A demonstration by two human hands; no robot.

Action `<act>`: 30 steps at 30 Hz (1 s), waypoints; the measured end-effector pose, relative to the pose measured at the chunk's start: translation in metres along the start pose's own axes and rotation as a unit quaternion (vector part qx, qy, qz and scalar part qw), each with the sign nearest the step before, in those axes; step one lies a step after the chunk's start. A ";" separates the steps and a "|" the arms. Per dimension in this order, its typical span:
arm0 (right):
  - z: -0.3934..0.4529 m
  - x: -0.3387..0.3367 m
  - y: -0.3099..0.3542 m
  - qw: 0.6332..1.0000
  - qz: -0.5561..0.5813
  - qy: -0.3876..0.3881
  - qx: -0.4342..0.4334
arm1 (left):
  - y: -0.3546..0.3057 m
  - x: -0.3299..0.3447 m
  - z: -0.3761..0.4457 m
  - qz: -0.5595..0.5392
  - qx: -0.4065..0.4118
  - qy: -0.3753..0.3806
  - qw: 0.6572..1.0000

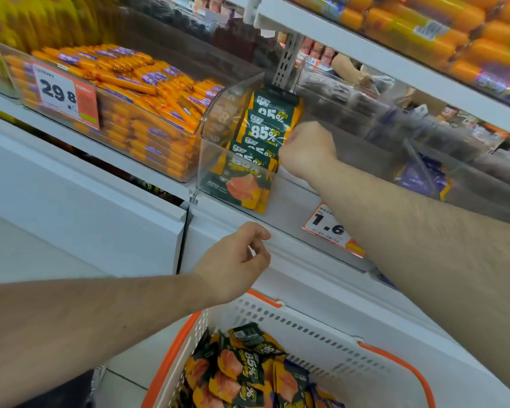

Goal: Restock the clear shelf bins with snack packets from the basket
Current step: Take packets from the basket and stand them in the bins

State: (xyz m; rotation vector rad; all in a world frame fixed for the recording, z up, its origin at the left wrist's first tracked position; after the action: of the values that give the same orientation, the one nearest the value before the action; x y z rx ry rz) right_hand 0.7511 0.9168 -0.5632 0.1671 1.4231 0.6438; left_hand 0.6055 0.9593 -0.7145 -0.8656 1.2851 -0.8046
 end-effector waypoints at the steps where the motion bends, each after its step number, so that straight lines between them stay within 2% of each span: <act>1: -0.012 -0.011 0.009 0.996 -0.002 -0.057 -0.066 | 0.000 0.003 -0.001 0.011 0.001 0.008 1.000; 2: -0.030 -0.021 0.021 0.982 0.011 -0.109 -0.153 | 0.000 0.006 -0.001 0.019 -0.001 0.017 1.000; 3: -0.055 -0.030 0.035 0.952 0.025 -0.164 -0.256 | 0.000 0.009 -0.003 0.027 -0.005 0.027 0.999; 5: -0.110 -0.041 0.049 0.874 0.041 -0.249 -0.415 | 0.004 0.018 -0.005 0.051 -0.016 0.054 0.997; 6: -0.130 -0.042 0.047 0.849 0.054 -0.267 -0.453 | 0.007 0.023 -0.007 0.072 -0.022 0.069 0.995; 8: -0.156 -0.036 0.030 0.841 0.092 -0.258 -0.468 | 0.015 0.033 -0.013 0.118 -0.031 0.098 0.988; 10: -0.171 -0.016 -0.002 0.866 0.142 -0.212 -0.429 | 0.026 0.043 -0.019 0.158 -0.035 0.129 0.978; 12: -0.179 0.022 -0.047 0.920 0.167 -0.135 -0.328 | 0.036 0.053 -0.026 0.196 -0.040 0.164 0.966; 14: -0.186 0.078 -0.102 0.974 0.131 0.008 -0.183 | 0.045 0.060 -0.033 0.224 -0.046 0.194 0.954; 15: -0.195 0.111 -0.131 0.983 0.098 0.106 -0.117 | 0.049 0.063 -0.036 0.232 -0.049 0.208 0.949; 16: -0.209 0.141 -0.157 0.975 0.066 0.198 -0.072 | 0.052 0.066 -0.038 0.238 -0.050 0.219 0.945; 18: -0.241 0.185 -0.203 0.942 0.000 0.335 -0.016 | 0.055 0.071 -0.042 0.244 -0.053 0.232 0.940; 22: -0.295 0.228 -0.254 0.861 -0.113 0.495 -0.001 | 0.057 0.082 -0.045 0.254 -0.050 0.249 0.933; 24: -0.311 0.237 -0.270 0.837 -0.145 0.528 0.011 | 0.059 0.087 -0.048 0.257 -0.053 0.267 0.927; 30: -0.318 0.245 -0.286 0.829 -0.158 0.536 0.030 | 0.061 0.090 -0.047 0.262 -0.058 0.284 0.920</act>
State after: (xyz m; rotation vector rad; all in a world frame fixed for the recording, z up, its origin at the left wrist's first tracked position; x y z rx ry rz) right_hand 0.5418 0.7216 -0.9643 -0.4616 2.4868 0.3990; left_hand 0.5709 0.9036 -0.8131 -0.3356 1.9867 -0.5598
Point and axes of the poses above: each hand's wrist, its own z-axis towards the middle knuckle, its own x-axis out of the palm, y = z × x, the point moved 9 cm from there along z, towards the middle knuckle, and after that the axes turned 7 degrees about z, right-handed, at the moved point
